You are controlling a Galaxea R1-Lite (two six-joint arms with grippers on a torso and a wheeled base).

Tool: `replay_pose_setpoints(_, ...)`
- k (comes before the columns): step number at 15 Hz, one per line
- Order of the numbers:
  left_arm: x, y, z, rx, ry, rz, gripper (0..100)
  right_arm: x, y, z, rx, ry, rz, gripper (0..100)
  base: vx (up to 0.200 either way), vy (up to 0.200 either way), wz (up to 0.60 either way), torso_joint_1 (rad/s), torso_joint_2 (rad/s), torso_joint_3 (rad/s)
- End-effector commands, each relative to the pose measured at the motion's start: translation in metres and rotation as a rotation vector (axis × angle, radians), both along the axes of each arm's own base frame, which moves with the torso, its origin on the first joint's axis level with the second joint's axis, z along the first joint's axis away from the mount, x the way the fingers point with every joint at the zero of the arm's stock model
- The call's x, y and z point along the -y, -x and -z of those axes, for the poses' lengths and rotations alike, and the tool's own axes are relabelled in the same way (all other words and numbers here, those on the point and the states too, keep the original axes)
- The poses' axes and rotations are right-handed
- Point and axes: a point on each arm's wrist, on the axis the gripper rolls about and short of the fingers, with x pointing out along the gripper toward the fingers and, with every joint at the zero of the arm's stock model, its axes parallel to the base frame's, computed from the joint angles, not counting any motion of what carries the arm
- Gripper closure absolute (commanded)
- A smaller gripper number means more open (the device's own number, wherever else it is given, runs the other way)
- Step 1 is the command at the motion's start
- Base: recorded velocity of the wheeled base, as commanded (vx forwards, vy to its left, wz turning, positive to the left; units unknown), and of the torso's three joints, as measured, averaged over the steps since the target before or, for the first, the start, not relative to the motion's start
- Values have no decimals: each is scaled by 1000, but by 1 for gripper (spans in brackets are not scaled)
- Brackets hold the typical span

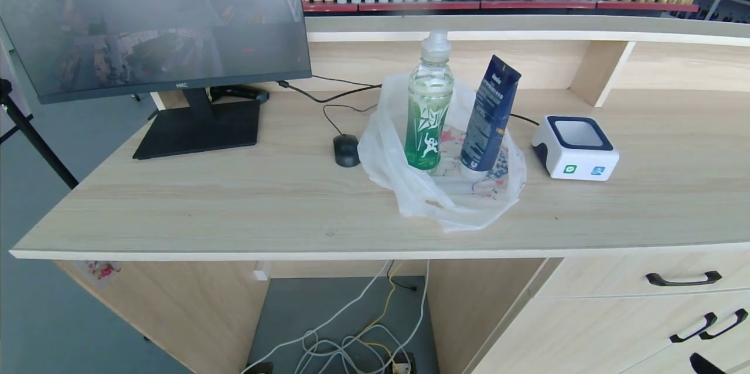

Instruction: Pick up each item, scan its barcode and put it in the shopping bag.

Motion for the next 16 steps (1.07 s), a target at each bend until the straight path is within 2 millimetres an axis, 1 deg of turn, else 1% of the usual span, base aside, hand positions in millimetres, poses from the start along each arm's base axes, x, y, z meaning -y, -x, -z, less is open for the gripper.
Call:
replay_pose_setpoints(1, 0, 0, 0, 0, 0, 0, 0, 14, 42, 35, 27, 67, -56, 0, 0, 0, 0, 0, 0, 0)
replay_pose_setpoints(3, 0, 0, 0, 0, 0, 0, 0, 14, 42, 34, 18, 65, -39, 0, 0, 0, 0, 0, 0, 0)
replay_pose_setpoints(4, 0, 0, 0, 0, 0, 0, 0, 13, 42, 35, 14, 66, -2, 0, 0, 0, 0, 0, 0, 0)
replay_pose_setpoints(6, 0, 0, 0, -2, 0, 0, 0, 11, 40, 34, -23, 67, 123, 0, 0, 0, 0, 0, 0, 0)
replay_pose_setpoints(7, 0, 0, 0, 0, 0, 0, 0, 10, 40, 37, -39, 31, 206, 0, 0, 0, 0, 0, 0, 0)
replay_pose_setpoints(8, 0, 0, 0, 0, 0, 0, 0, 9, 41, 40, -19, 20, 235, 0, 0, 0, 0, 0, 0, 0)
replay_pose_setpoints(9, 0, 0, 0, 0, 0, 0, 0, 9, 43, 40, 10, 11, 245, 0, 0, 0, 0, 0, 0, 0)
replay_pose_setpoints(13, 0, 0, 0, 0, 2, 0, 0, 9, 43, 40, 2, -49, 251, 0, 0, 0, 0, 0, 0, 0)
replay_pose_setpoints(16, 0, 0, 0, 0, 2, 0, 0, 9, 43, 40, 2, -62, 254, 0, -200, 0, 0, 9, 4, -1)
